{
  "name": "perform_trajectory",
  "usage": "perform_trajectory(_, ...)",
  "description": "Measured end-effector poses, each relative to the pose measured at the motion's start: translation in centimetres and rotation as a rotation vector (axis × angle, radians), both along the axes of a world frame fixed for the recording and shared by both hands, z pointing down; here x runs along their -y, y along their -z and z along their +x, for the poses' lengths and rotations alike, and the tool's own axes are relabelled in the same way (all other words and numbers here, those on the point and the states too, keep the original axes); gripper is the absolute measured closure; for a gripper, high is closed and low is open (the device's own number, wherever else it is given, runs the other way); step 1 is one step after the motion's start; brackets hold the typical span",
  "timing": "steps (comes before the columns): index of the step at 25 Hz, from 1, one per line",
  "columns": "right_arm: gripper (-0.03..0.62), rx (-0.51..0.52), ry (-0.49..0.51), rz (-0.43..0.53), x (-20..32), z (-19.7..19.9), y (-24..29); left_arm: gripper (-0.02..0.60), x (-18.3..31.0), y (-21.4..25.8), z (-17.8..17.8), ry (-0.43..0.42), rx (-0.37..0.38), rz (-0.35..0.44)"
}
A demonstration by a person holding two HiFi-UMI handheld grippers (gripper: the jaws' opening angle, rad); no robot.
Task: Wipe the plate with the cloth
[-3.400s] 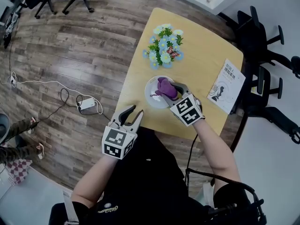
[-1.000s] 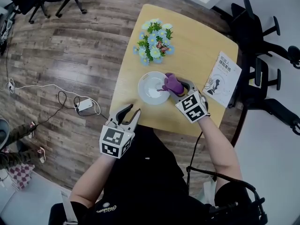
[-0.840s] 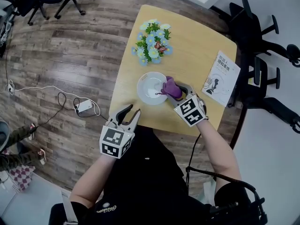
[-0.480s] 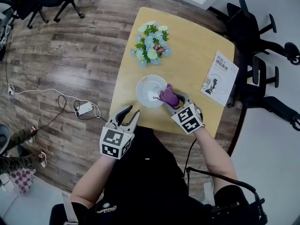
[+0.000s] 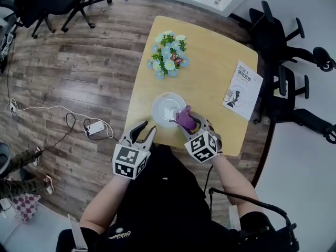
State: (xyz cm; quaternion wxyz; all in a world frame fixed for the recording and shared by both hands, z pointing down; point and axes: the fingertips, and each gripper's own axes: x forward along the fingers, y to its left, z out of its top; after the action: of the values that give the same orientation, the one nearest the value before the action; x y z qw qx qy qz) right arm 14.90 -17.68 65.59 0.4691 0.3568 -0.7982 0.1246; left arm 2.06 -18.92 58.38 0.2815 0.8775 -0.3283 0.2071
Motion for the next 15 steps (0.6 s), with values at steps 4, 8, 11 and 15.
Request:
perform_trajectory(4,0.405,-0.049,0.049,0.053,-1.3,-1.3,0.3,0.456,-0.1,0.4,-0.4,-0.004,0.006,0.009)
perform_trajectory(8,0.405,-0.071,0.117,0.069,-2.7,-3.3,0.0,0.456,0.0,0.8,-0.6,-0.004,0.01,0.019)
perform_trajectory(11,0.404,-0.067,0.178,0.08,-3.6,-5.3,-0.2,0.456,0.0,1.1,-0.8,-0.008,0.011,0.025)
perform_trajectory(15,0.404,-0.028,0.231,0.095,-4.1,-8.1,-0.3,0.456,-0.1,1.2,-1.0,-0.011,0.015,0.031)
